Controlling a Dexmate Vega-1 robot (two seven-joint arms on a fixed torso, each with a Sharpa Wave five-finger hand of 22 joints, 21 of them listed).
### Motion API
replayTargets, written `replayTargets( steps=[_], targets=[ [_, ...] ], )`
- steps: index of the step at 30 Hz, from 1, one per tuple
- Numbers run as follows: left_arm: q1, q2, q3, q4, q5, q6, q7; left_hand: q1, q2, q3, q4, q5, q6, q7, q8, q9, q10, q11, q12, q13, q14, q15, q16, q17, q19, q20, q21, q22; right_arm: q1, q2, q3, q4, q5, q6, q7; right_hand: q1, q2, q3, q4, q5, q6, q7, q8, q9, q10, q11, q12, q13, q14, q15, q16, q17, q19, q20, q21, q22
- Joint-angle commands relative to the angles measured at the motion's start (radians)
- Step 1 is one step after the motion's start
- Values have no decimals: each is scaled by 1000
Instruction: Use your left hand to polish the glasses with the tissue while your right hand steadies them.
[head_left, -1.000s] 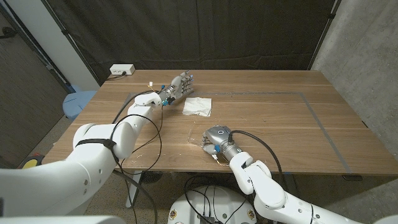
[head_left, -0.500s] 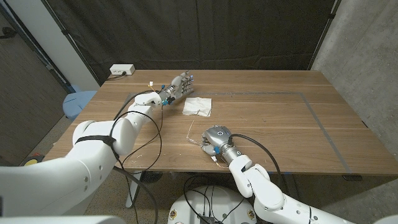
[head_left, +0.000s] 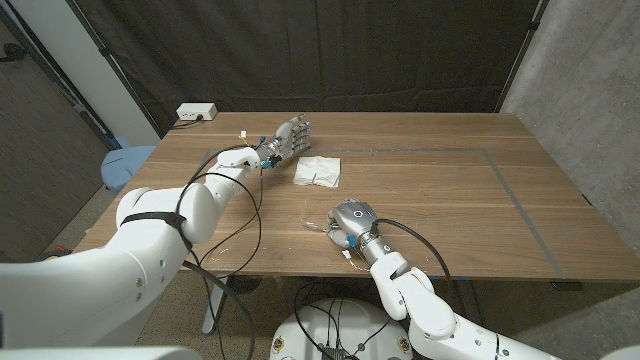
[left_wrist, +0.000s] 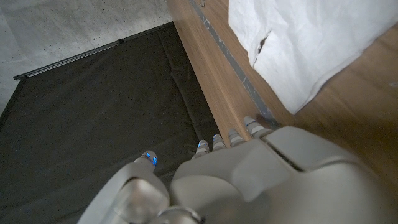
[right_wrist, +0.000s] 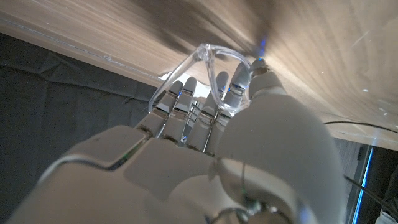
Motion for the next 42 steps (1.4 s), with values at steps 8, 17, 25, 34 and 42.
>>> replayTargets(
  steps=[8,17,25,34,42],
  targets=[
    [-32,-12,2,33,32,57,73,-5,82,-6,-1,8,-125,-8,-3,2,-39,10,-5,4,-67,0,0,3,-7,3,0,2,-24,37,74,40,114,16,-257,15,14,-12,7,-2,46,-2,6,31,40,-1,20,11,17,-190,6,4,10,-120,11,7],
    [-34,-14,8,34,36,58,85,-4,82,-8,-1,9,-127,-9,-4,2,-40,9,-5,4,-68,-1,-1,3,-8,2,0,2,-45,52,139,45,266,86,-342,20,15,-19,8,-4,46,-3,8,38,51,-2,24,14,20,-190,4,4,9,-121,13,8],
    [-28,-7,26,27,47,-1,74,8,80,-5,-11,9,-122,-26,-1,1,-41,-5,-5,4,-70,-13,-2,2,-12,-8,-3,0,-78,69,210,40,422,159,-399,22,17,-25,10,-6,48,1,10,44,57,-3,27,16,21,-189,1,3,6,-117,15,9],
    [-8,13,65,-9,75,-90,54,117,45,22,-88,-1,-61,-82,18,-1,-24,-46,1,4,-63,-32,-3,-6,-27,-23,-19,-9,-107,88,263,35,549,230,-434,21,23,-31,17,-6,56,12,16,52,73,-1,33,19,26,-186,-3,1,7,-95,19,10],
    [97,45,122,-250,126,-54,62,259,5,46,-192,-34,28,-94,36,-1,-1,-48,4,5,-70,-30,-7,-6,-42,-31,-37,-12,-124,90,299,36,639,303,-443,16,26,-35,22,-5,53,20,17,56,81,-2,36,21,30,-183,-6,-1,2,-88,19,10]
  ],
)
